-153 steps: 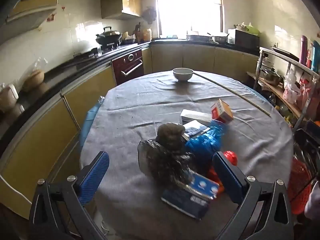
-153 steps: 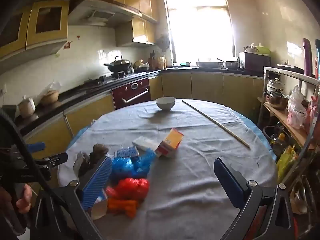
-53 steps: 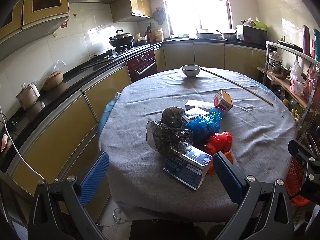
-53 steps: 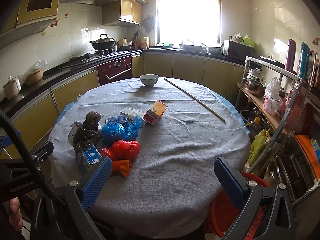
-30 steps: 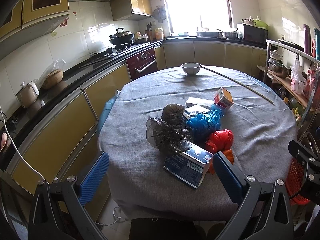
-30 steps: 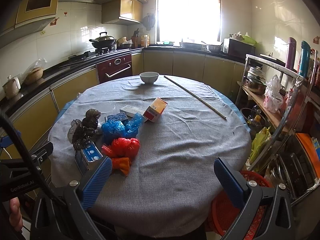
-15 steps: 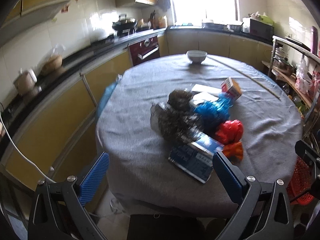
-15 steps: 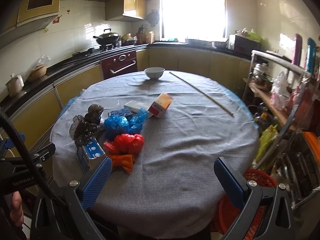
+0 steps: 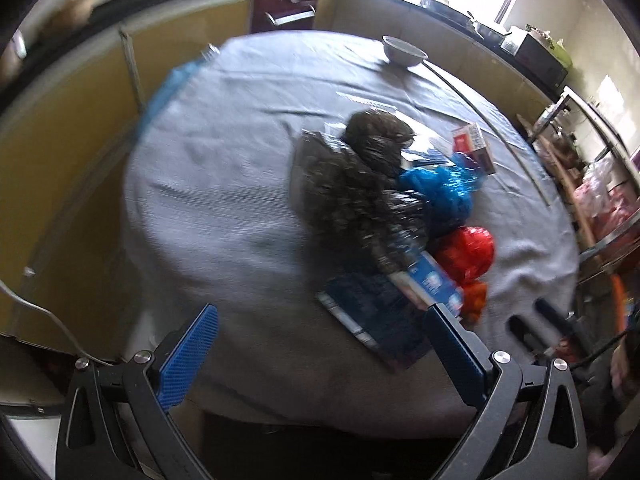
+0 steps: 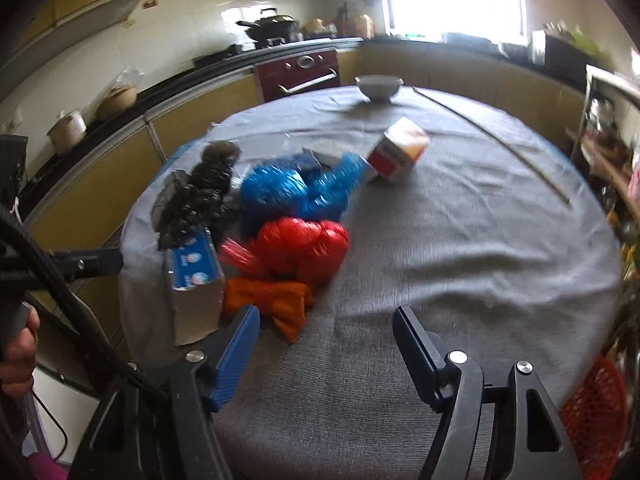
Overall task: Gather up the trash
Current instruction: 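Grasp the blue printed carton with the left tool while the right tool grasps the orange mesh bag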
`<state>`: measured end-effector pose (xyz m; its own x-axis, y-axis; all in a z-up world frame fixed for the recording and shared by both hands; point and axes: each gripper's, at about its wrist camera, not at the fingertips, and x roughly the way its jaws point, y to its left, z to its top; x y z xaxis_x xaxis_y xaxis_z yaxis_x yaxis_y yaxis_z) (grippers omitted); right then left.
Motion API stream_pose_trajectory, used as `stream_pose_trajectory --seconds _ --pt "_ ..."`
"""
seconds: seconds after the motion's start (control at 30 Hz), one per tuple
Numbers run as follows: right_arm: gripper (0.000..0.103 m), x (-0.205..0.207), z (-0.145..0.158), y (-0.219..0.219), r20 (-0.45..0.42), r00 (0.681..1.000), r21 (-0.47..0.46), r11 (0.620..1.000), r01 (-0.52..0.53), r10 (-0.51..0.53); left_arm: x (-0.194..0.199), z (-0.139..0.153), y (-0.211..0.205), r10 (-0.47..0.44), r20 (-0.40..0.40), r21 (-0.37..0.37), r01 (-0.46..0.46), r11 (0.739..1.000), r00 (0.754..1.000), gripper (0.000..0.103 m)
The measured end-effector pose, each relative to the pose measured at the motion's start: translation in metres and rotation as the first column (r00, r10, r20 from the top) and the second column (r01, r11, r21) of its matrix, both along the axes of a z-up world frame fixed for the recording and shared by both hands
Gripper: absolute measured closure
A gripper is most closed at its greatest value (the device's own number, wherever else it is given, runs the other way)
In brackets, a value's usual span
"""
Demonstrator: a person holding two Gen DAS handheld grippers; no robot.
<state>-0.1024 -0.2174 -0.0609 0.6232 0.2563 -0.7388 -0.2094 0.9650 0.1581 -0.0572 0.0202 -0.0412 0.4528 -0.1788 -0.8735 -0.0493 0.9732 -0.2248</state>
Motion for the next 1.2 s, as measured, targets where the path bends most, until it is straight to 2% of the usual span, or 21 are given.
stream_pose_trajectory --seconds 0.23,0.37,0.5,0.57,0.63,0.73,0.9,1.07,1.2 --pt "0.03 -0.006 -0.004 -0.007 0.017 1.0 -0.014 1.0 0.027 -0.027 0.036 -0.019 -0.03 0.0 -0.1 -0.105 -0.01 0.994 0.995 0.0" --pt "0.03 -0.008 -0.002 -0.016 0.025 0.999 -0.011 0.999 0.045 -0.045 0.047 -0.029 -0.043 0.023 -0.142 -0.101 -0.038 0.994 0.99 0.0" --pt "0.03 -0.006 -0.003 -0.02 0.018 0.999 0.01 0.999 0.033 -0.034 0.049 -0.042 -0.047 0.022 -0.169 -0.056 -0.032 0.998 0.985 0.001" --pt "0.03 -0.004 -0.004 -0.018 0.016 1.0 0.022 1.0 0.016 -0.017 0.046 -0.051 -0.042 0.017 -0.199 -0.07 -0.032 0.997 0.98 0.008" --pt "0.03 0.0 -0.004 -0.014 0.018 1.0 0.033 0.999 -0.016 0.016 0.042 -0.049 -0.043 0.004 -0.179 -0.032 -0.01 0.999 0.984 0.009" --pt "0.03 0.006 -0.005 -0.003 0.02 0.997 0.045 0.996 -0.073 0.073 0.037 -0.048 -0.036 -0.018 -0.181 -0.038 0.011 0.999 0.983 0.015" --pt "0.03 0.018 -0.007 0.013 0.026 0.987 0.063 0.985 -0.161 0.16 0.037 -0.044 -0.03 -0.05 -0.21 -0.007 0.05 0.999 0.976 0.015" --pt "0.03 0.033 -0.008 0.031 0.02 0.963 0.055 0.962 -0.268 0.268 0.044 -0.039 -0.025 -0.089 -0.223 0.026 0.097 0.995 0.971 0.015" --pt "0.032 0.048 -0.02 0.043 -0.027 0.941 0.07 0.939 -0.336 0.338 0.052 -0.04 -0.02 -0.129 -0.243 0.014 0.137 0.991 0.961 0.015"
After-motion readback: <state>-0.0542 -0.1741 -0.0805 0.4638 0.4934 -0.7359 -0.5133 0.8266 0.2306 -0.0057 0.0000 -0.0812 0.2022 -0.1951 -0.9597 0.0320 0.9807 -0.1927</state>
